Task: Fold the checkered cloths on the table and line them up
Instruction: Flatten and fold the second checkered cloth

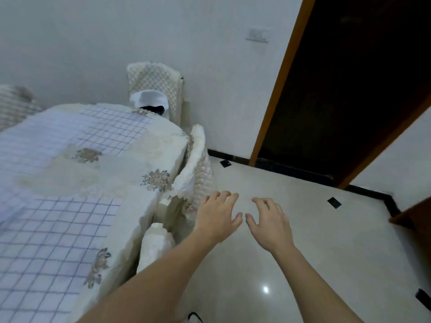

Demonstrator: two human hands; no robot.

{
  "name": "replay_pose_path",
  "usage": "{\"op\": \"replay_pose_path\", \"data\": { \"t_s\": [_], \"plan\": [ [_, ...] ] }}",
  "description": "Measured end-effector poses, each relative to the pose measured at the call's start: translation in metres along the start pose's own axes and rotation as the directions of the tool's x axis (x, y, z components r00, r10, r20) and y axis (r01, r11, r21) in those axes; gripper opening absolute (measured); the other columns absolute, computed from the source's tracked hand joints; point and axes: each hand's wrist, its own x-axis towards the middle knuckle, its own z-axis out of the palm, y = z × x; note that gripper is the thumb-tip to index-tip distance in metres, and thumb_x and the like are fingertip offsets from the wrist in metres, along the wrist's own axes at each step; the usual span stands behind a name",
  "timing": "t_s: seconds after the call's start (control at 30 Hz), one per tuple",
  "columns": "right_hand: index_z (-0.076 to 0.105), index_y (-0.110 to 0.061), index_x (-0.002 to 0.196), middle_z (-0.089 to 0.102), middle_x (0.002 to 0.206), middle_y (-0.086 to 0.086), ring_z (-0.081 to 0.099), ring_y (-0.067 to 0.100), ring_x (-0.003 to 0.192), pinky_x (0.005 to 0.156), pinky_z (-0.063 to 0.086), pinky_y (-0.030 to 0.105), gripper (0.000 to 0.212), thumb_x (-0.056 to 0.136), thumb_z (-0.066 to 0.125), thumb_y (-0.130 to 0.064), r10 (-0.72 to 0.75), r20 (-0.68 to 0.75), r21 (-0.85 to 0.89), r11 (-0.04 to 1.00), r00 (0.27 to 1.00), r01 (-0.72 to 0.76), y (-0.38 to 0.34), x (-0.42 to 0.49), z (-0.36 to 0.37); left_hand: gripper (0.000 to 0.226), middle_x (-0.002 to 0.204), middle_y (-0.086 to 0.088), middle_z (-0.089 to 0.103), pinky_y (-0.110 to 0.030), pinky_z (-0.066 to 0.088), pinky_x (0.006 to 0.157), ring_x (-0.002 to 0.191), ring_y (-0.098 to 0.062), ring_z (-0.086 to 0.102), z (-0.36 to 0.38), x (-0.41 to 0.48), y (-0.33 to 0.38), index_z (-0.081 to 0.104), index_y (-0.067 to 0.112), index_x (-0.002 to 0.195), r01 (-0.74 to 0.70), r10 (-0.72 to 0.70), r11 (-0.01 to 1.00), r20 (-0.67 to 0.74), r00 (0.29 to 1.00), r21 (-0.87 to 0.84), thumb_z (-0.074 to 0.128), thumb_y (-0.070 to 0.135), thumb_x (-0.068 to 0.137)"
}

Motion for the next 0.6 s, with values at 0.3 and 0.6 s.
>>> {"op": "replay_pose_path", "data": {
  "t_s": [0.3,0.6],
  "plan": [
    [0.056,-0.017,0.131,0.059,0.127,0.007,0.054,0.028,0.114,0.091,0.049,0.044,0.046,0.090,0.062,-0.037,-0.433,0.051,0.112,0.898,0.900,0.425,-0.133,0.099,0.051,0.053,0.126,0.005,0.063,-0.041,0.050,0.088,0.112,-0.022,0.058,-0.039,-0.012,-0.128,0.058,0.026,0.129,0.436,-0.432,0.900,-0.092,0.897,0.024,0.048,0.054,0.085],
    [0.050,-0.019,0.139,0.055,0.133,0.006,0.053,0.028,0.119,0.098,0.046,0.044,0.050,0.093,0.058,-0.037,-0.836,0.175,0.195,0.547,0.520,0.814,-0.278,0.119,0.121,0.056,0.139,0.004,0.055,-0.041,0.046,0.096,0.123,-0.022,0.052,-0.066,-0.138,-0.222,0.051,0.025,0.140,0.834,-0.830,0.540,-0.093,0.550,0.115,0.042,0.053,0.093]
  ]
}}
